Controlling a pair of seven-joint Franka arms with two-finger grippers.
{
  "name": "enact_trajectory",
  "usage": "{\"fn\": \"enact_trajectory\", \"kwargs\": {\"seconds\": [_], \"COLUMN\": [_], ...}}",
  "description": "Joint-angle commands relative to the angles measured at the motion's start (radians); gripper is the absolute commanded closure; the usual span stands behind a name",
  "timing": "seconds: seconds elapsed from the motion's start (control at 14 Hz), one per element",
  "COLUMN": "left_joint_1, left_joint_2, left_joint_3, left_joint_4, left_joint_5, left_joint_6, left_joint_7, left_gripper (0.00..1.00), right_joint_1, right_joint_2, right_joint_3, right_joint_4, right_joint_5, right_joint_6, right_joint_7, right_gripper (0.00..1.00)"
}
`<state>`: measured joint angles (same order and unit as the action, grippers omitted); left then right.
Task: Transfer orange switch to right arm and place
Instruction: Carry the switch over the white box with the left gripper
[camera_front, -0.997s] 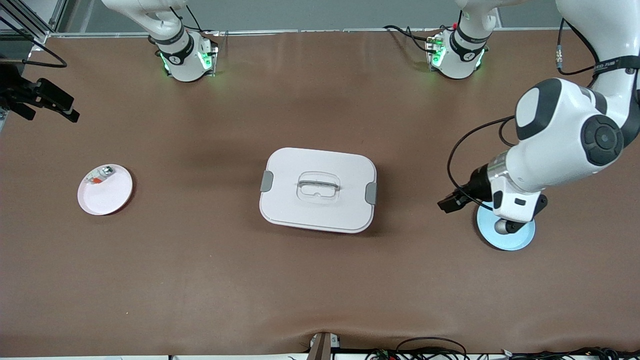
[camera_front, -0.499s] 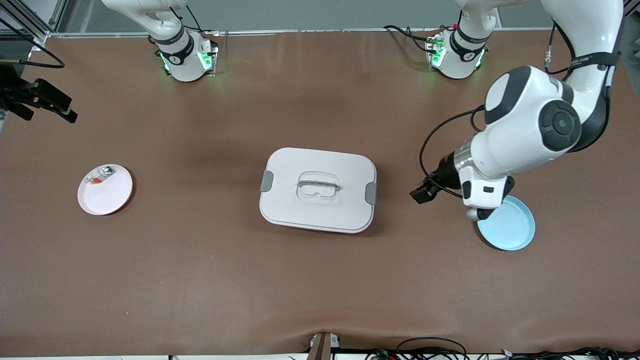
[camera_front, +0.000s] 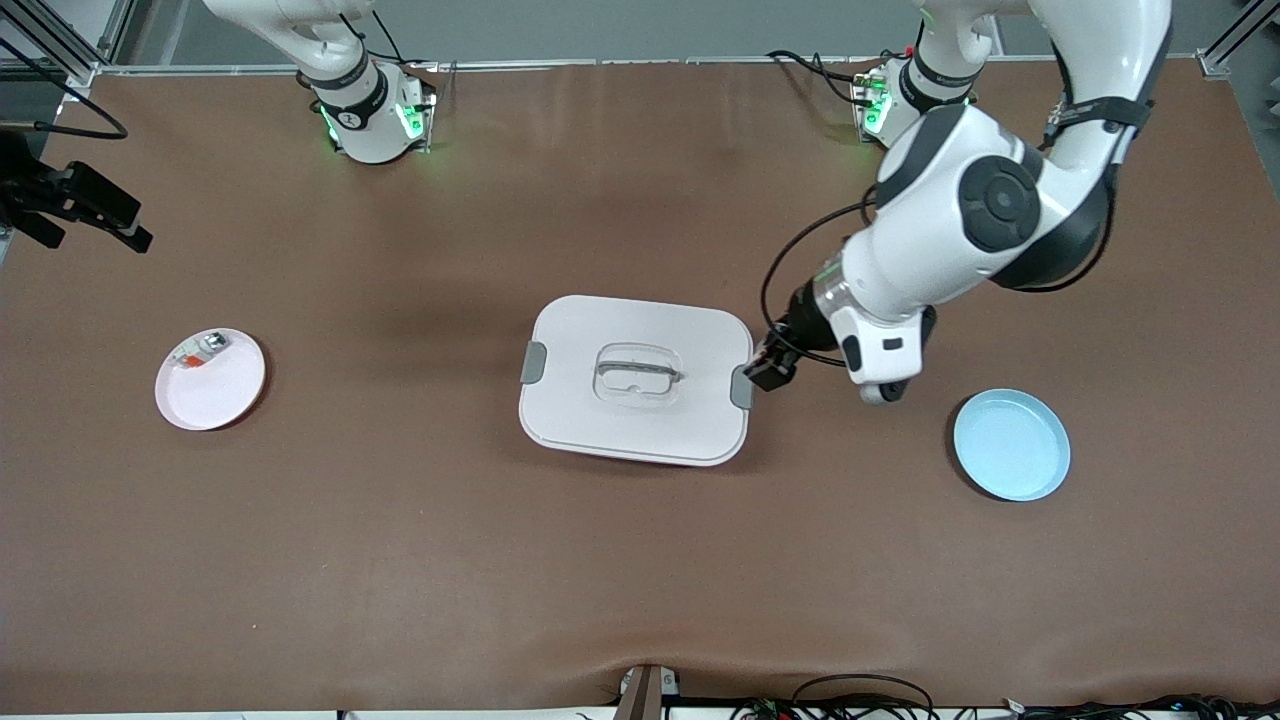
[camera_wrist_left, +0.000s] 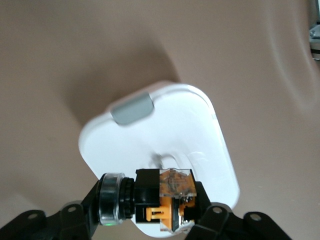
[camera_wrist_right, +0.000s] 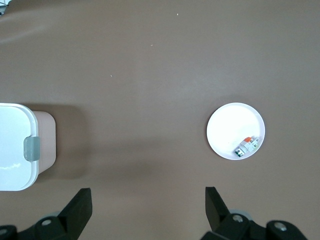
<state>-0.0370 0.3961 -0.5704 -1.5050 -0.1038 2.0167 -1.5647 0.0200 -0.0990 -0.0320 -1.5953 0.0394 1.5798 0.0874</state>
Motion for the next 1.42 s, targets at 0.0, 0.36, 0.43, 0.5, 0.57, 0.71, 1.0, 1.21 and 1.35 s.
{"fn": "enact_trajectory", "kwargs": {"seconds": [0.0,0.36,0.43,0.5,0.57,0.71,1.0,1.21,1.35], "left_joint_1": [-0.050,-0.101,-0.101,-0.103,-0.113,-0.129,-0.176,-0.210,-0.227], "left_joint_2": [0.032,0.063,0.063,0.063,0.061,0.063,0.061,0.055,0.052], "left_joint_3": [-0.002,0.000,0.000,-0.002,0.000,0.000,-0.002,-0.002,-0.003], "left_joint_4": [0.035,0.072,0.072,0.072,0.074,0.075,0.075,0.081,0.088], "left_joint_5": [-0.025,-0.135,-0.161,-0.184,-0.195,-0.198,-0.198,-0.198,-0.198], "left_joint_6": [0.052,0.138,0.149,0.154,0.163,0.204,0.286,0.313,0.313], "left_joint_7": [-0.148,-0.374,-0.409,-0.432,-0.461,-0.549,-0.603,-0.603,-0.597], "left_gripper": [0.81,0.81,0.81,0.81,0.81,0.81,0.79,0.80,0.80], "right_joint_1": [-0.012,-0.009,-0.008,-0.002,0.000,0.017,0.011,0.020,0.035], "right_joint_2": [-0.004,0.005,0.007,0.007,0.008,0.012,0.024,0.031,0.032], "right_joint_3": [0.008,0.009,0.011,0.012,0.014,0.015,0.011,0.012,0.014], "right_joint_4": [-0.012,0.000,0.000,0.000,-0.002,0.000,-0.006,-0.023,-0.060], "right_joint_5": [0.017,0.019,0.019,0.019,0.019,0.027,0.173,0.209,0.278], "right_joint_6": [0.040,0.023,0.023,0.026,0.022,0.019,-0.026,-0.026,-0.024], "right_joint_7": [0.009,0.012,0.012,0.009,0.000,0.011,-0.002,-0.005,-0.043], "right_gripper": [0.00,0.00,0.00,0.00,0.00,0.00,0.00,0.00,0.00]}}
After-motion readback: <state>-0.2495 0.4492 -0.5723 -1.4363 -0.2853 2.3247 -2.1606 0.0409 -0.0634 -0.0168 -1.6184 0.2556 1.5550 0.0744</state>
